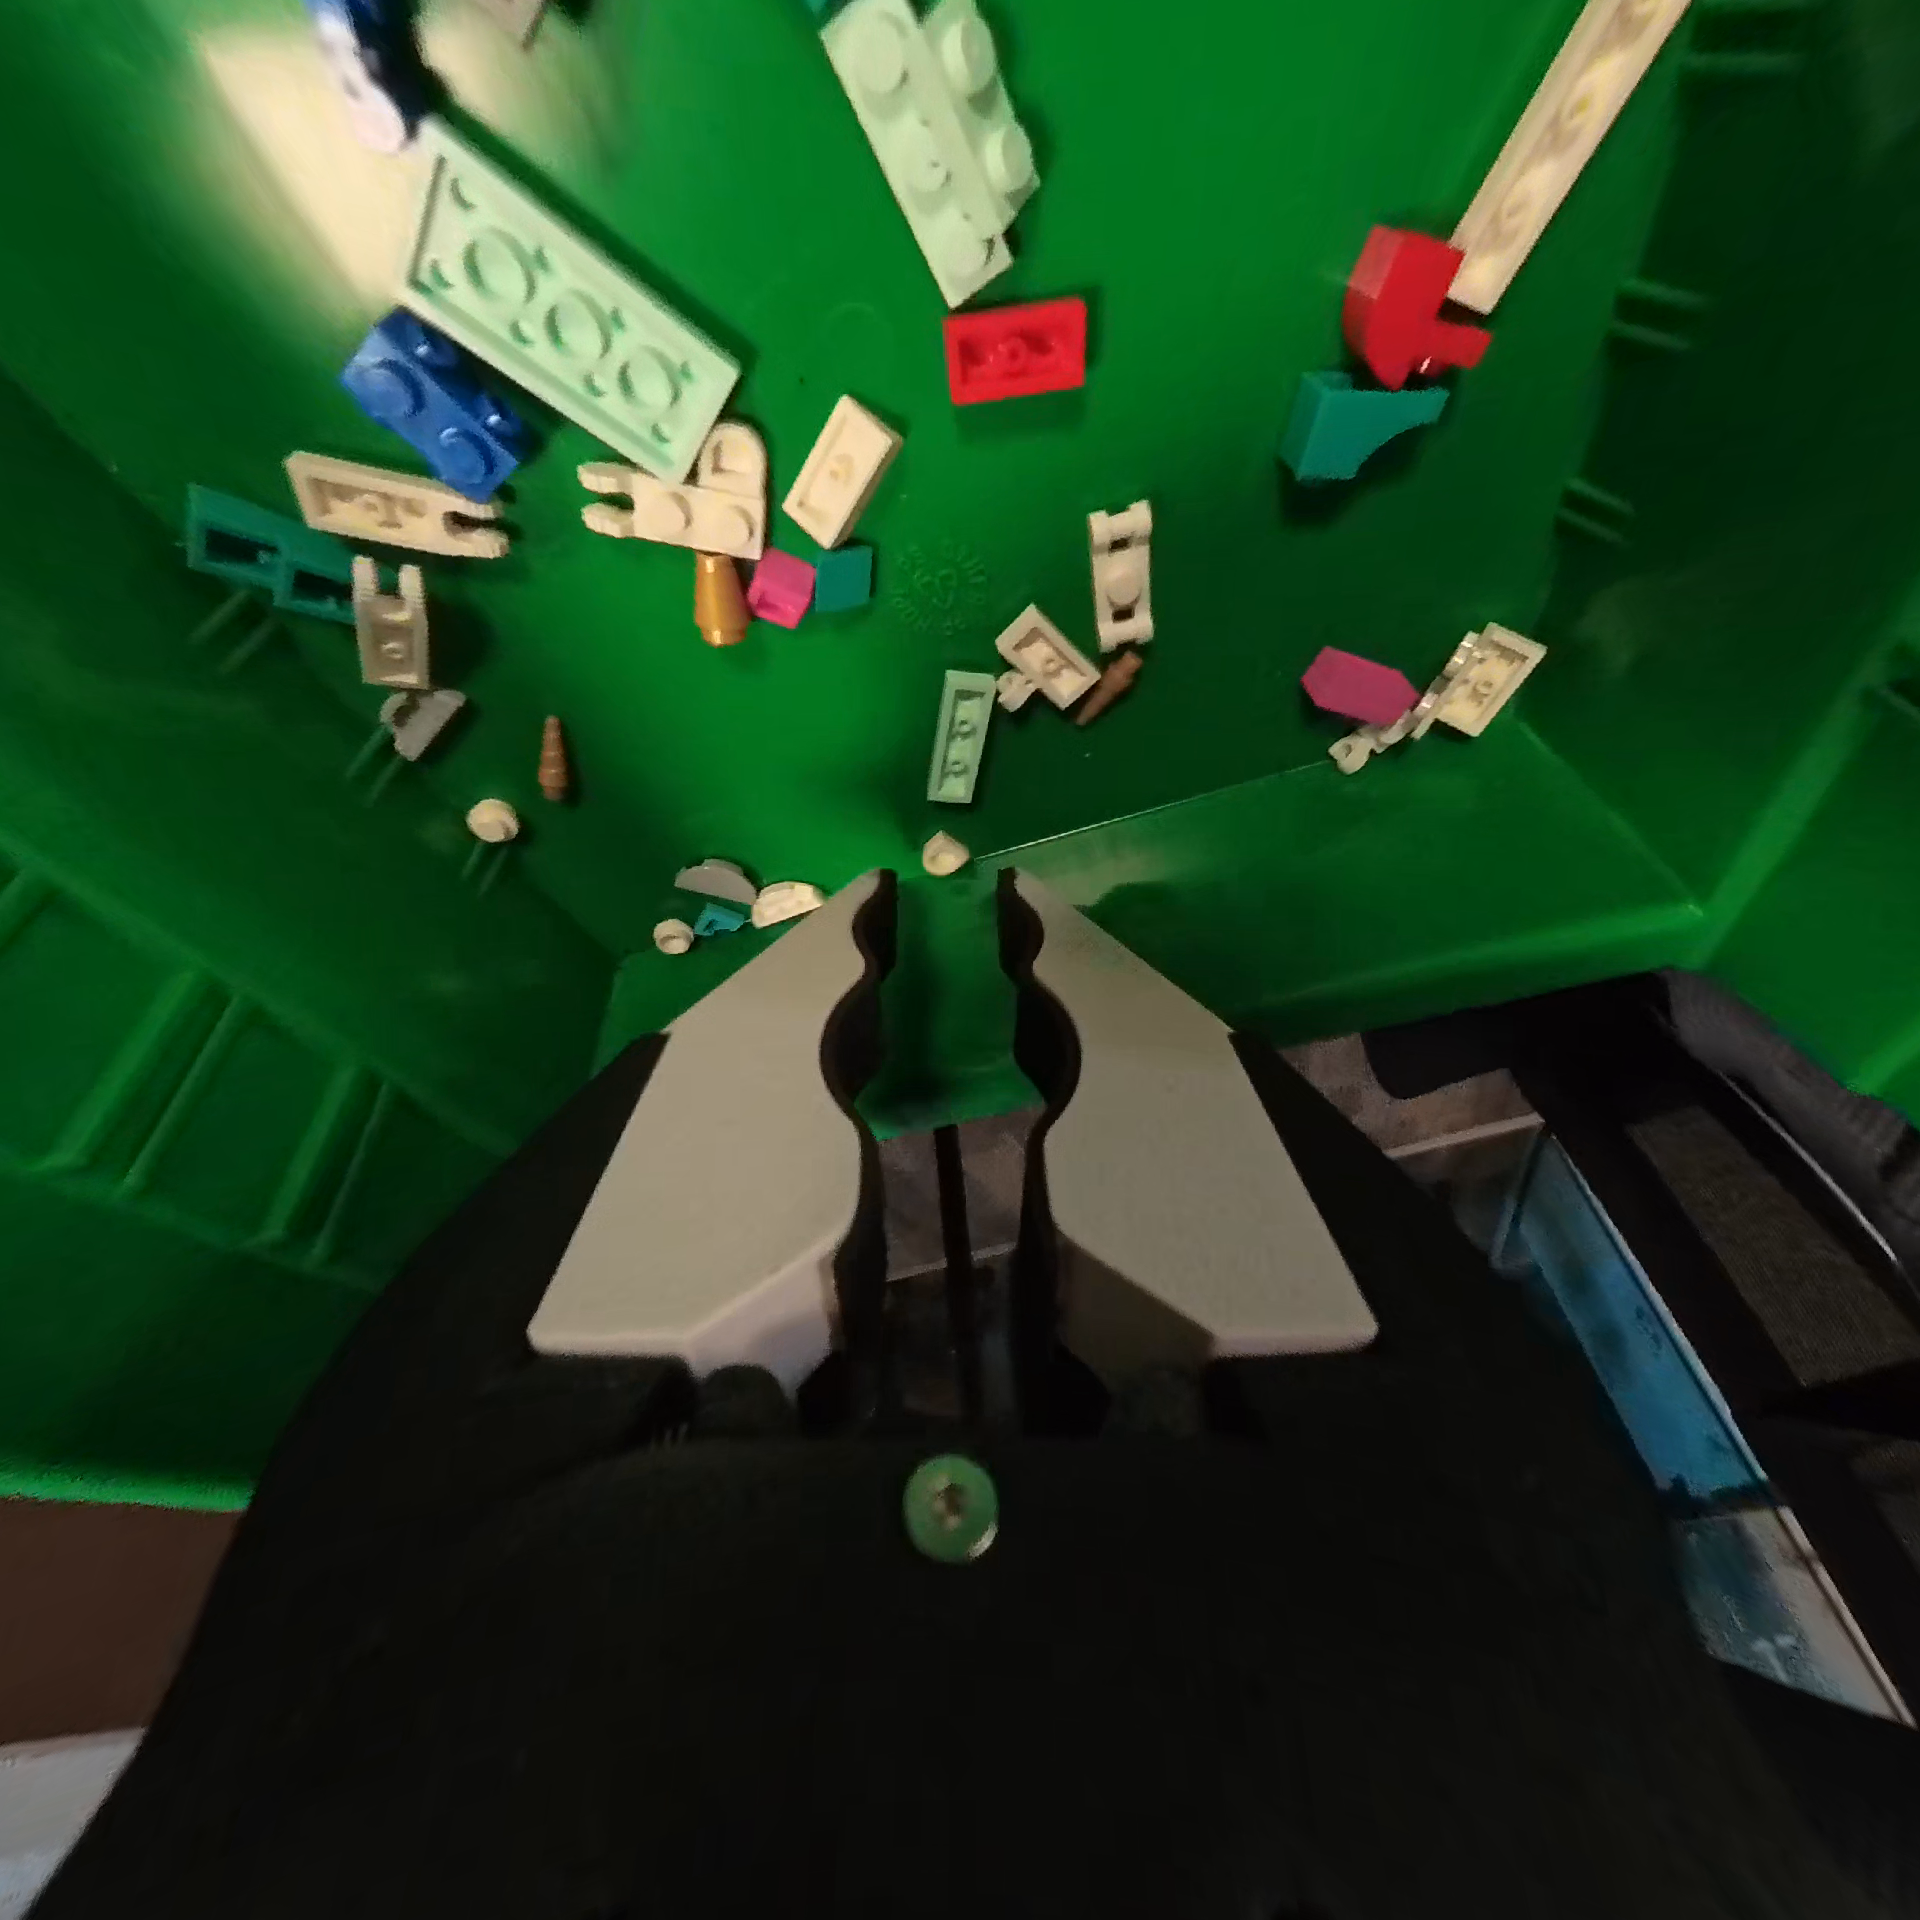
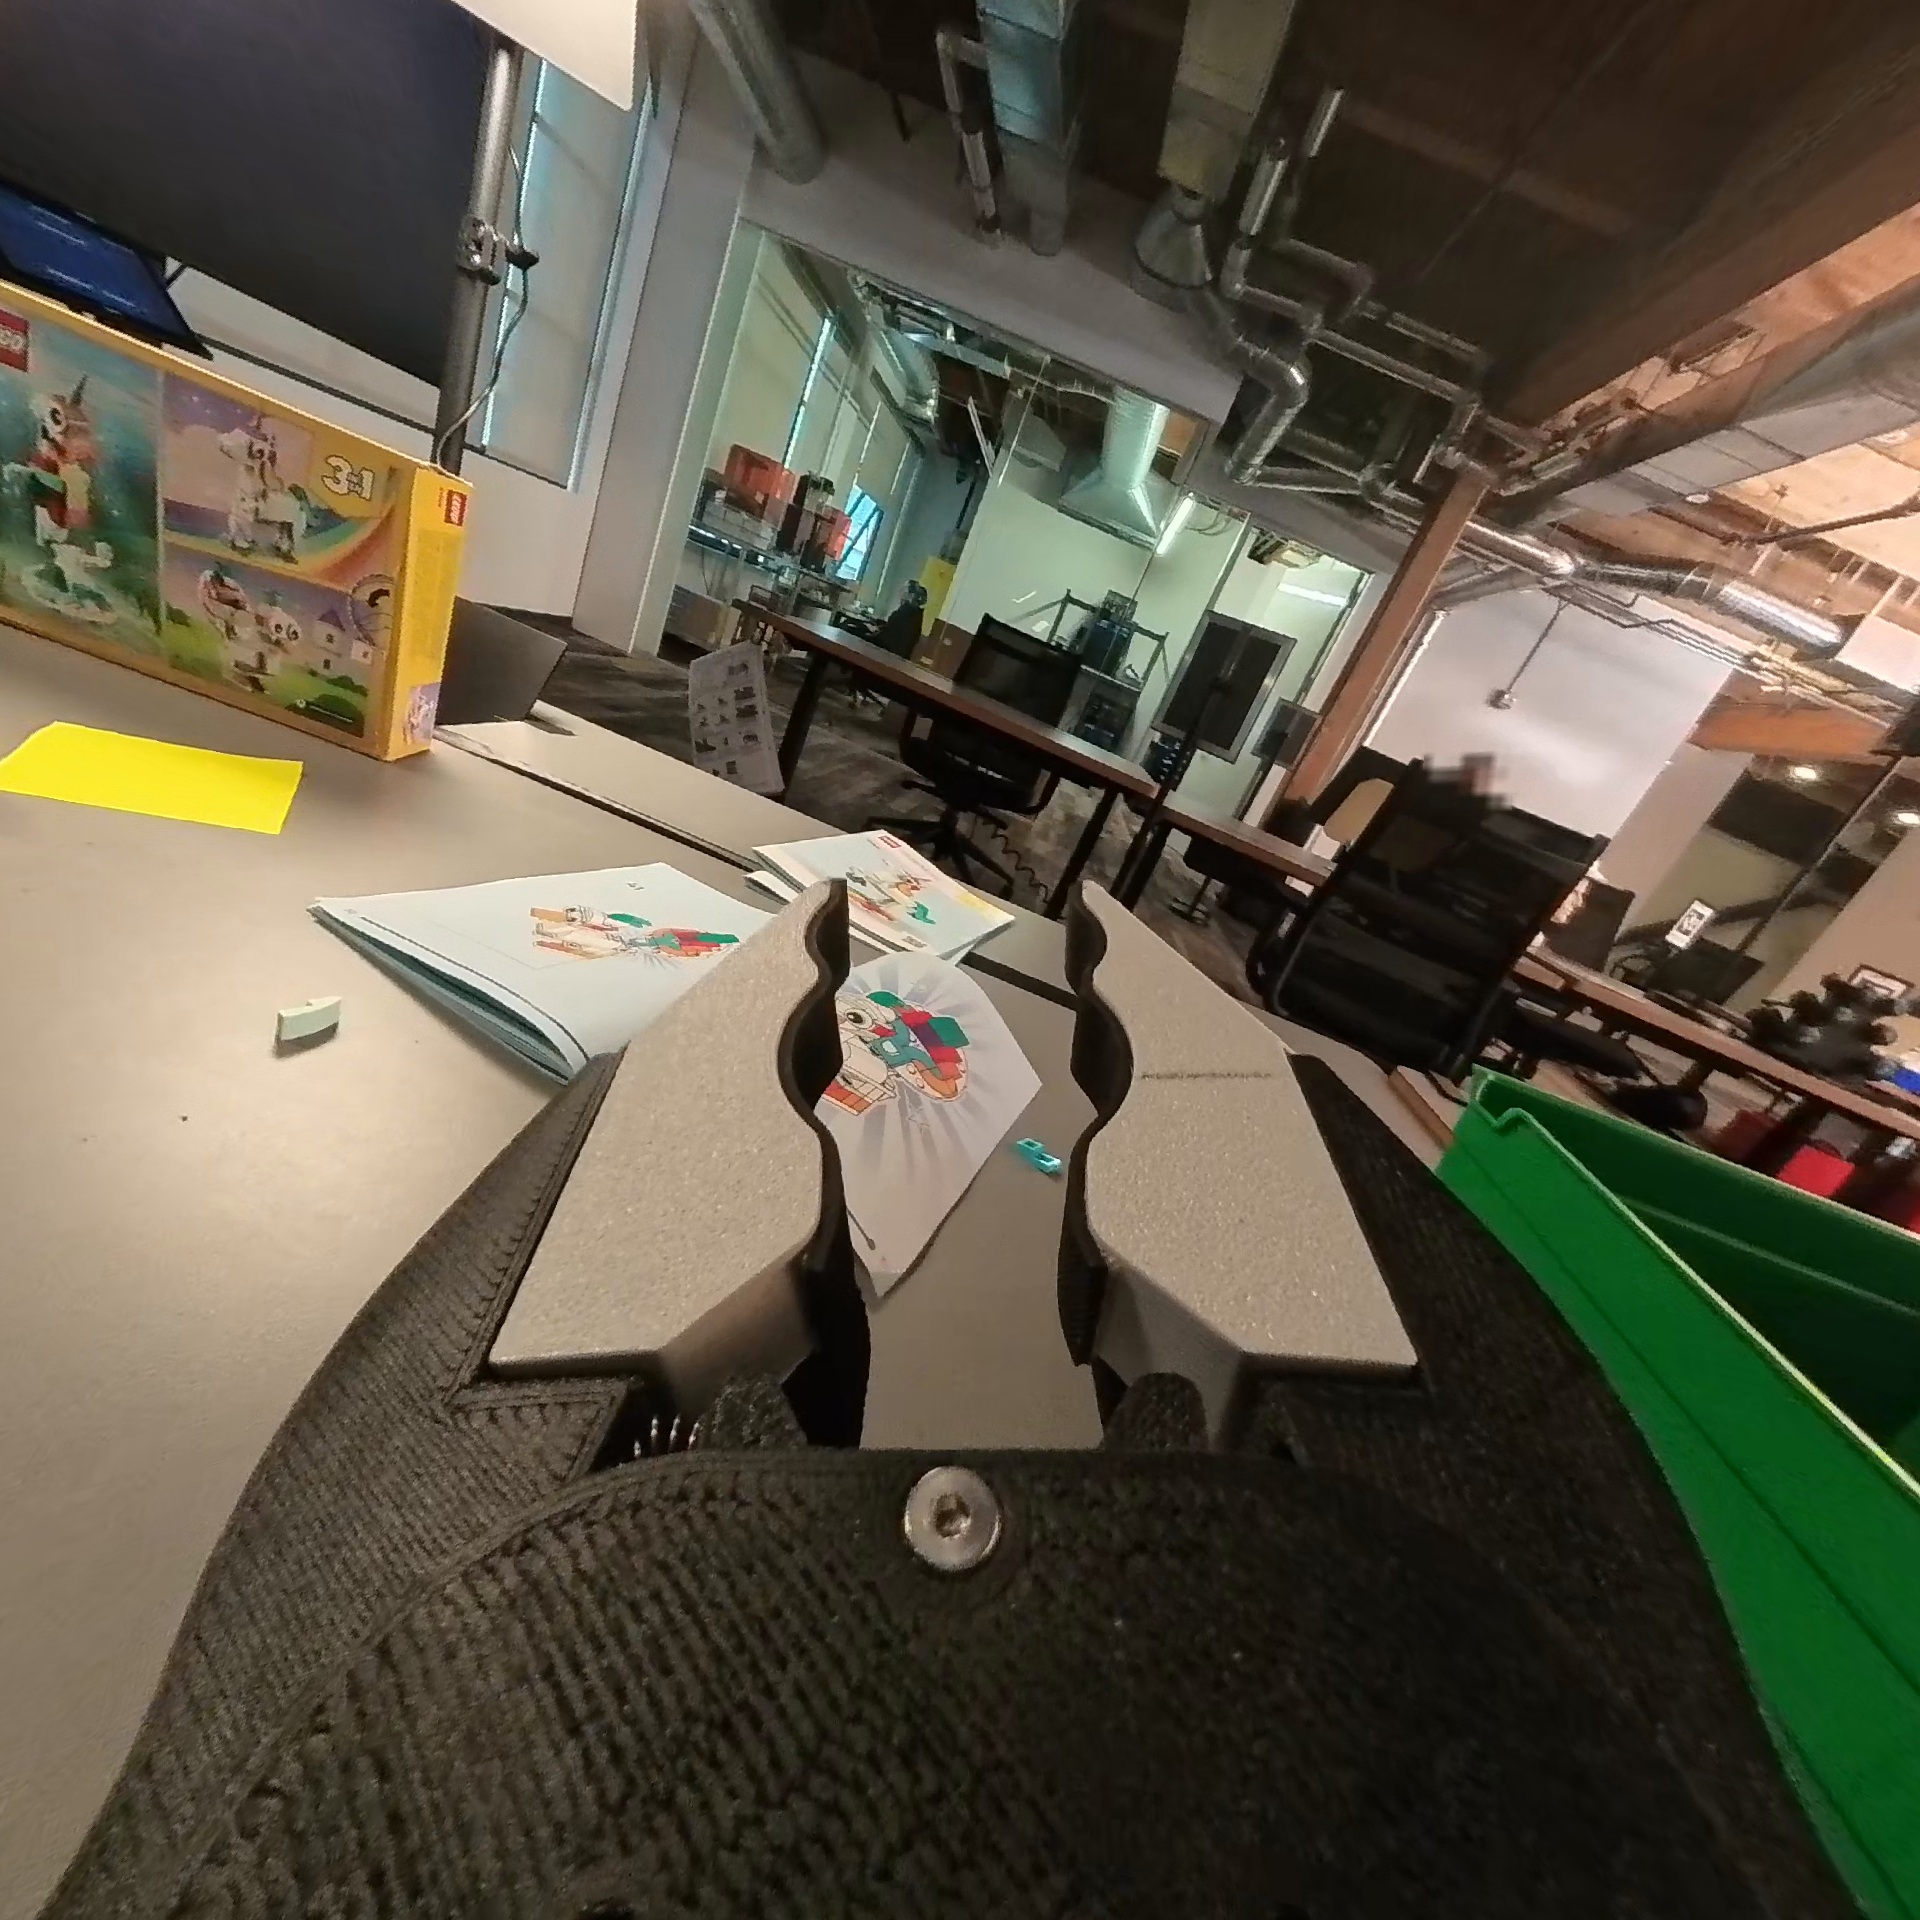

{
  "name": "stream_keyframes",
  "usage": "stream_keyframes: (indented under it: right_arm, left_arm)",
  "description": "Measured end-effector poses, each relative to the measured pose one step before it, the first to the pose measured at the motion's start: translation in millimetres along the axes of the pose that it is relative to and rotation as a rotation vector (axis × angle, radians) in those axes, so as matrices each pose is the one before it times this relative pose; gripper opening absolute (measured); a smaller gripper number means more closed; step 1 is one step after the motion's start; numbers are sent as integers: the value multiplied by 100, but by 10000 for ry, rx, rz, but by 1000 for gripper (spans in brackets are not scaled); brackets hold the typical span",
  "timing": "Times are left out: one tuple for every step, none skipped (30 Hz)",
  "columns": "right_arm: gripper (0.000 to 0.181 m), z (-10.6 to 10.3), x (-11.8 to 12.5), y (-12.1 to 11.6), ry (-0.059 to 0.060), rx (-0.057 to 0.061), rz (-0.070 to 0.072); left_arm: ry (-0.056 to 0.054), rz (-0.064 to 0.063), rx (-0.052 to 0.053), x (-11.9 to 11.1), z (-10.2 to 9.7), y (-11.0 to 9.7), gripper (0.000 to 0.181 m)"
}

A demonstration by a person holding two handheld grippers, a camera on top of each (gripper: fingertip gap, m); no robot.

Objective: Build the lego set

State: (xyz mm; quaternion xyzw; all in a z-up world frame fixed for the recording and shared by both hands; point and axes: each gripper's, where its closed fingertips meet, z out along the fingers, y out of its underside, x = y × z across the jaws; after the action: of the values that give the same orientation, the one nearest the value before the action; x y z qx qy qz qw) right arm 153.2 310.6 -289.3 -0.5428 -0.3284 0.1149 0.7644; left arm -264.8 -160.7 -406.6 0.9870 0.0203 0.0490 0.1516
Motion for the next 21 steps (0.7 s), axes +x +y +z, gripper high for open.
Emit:
stream_keyframes:
  right_arm:
    - [40,-21,20,-44,5,25,14]
    - [40,-16,16,-29,2,23,17]
    - [39,-13,16,-21,-3,14,21]
    - [39,0,-2,-3,-5,8,22]
    - [39,3,12,-7,-7,8,23]
    - [39,-11,11,-11,1,11,19]
    - [39,-20,17,-23,3,18,17]
    - [39,-12,16,-25,-1,16,23]
    - [39,-5,28,-19,5,15,26]
    - [39,-31,33,-23,7,21,25]
    - [39,-8,27,-26,2,20,33]
    - [39,-13,23,4,-10,13,47]
    - [39,-7,14,-1,-11,9,51]
    - [39,-12,38,-3,-1,11,48]
    - [39,-15,42,-28,0,26,47]
    - [39,-15,22,-35,-5,28,47]
    - [39,-12,20,-12,-8,13,41]
    - [39,-15,15,-8,-5,13,30]
    - [39,-11,0,-37,-8,19,13]
    - [39,-11,-17,-27,-10,15,0]
    - [39,-11,-24,-34,-11,16,-10]
  left_arm:
    - [-16,44,6,123,171,-134,18]
    - [-230,-76,-66,-266,156,-24,18]
    - [-270,-62,-133,-371,152,125,18]
    - [-51,-31,-25,-75,136,-39,18]
    - [71,-20,-4,79,125,-51,17]
    - [7,-31,-18,-21,47,-8,16]
    - [7,-39,-12,7,-1,12,15]
    - [-15,-7,-18,4,4,10,14]
    - [-30,13,-32,-14,27,31,12]
    - [-48,28,-49,-49,27,60,8]
    - [-8,0,-9,-2,4,10,7]
    - [10,-32,11,-4,0,-5,7]
    - [12,-20,17,0,-1,0,7]
    - [-2,38,38,-8,-17,-26,7]
    - [8,21,53,17,-9,-25,7]
    - [41,32,82,59,-42,-70,7]
    - [39,31,125,40,-100,-103,7]
    - [12,-12,118,-23,-211,-54,7]
    - [-104,-9,216,-195,-397,-161,7]
    - [-183,-32,348,-313,-661,-336,7]
    - [-190,-48,474,-303,-939,-489,7]
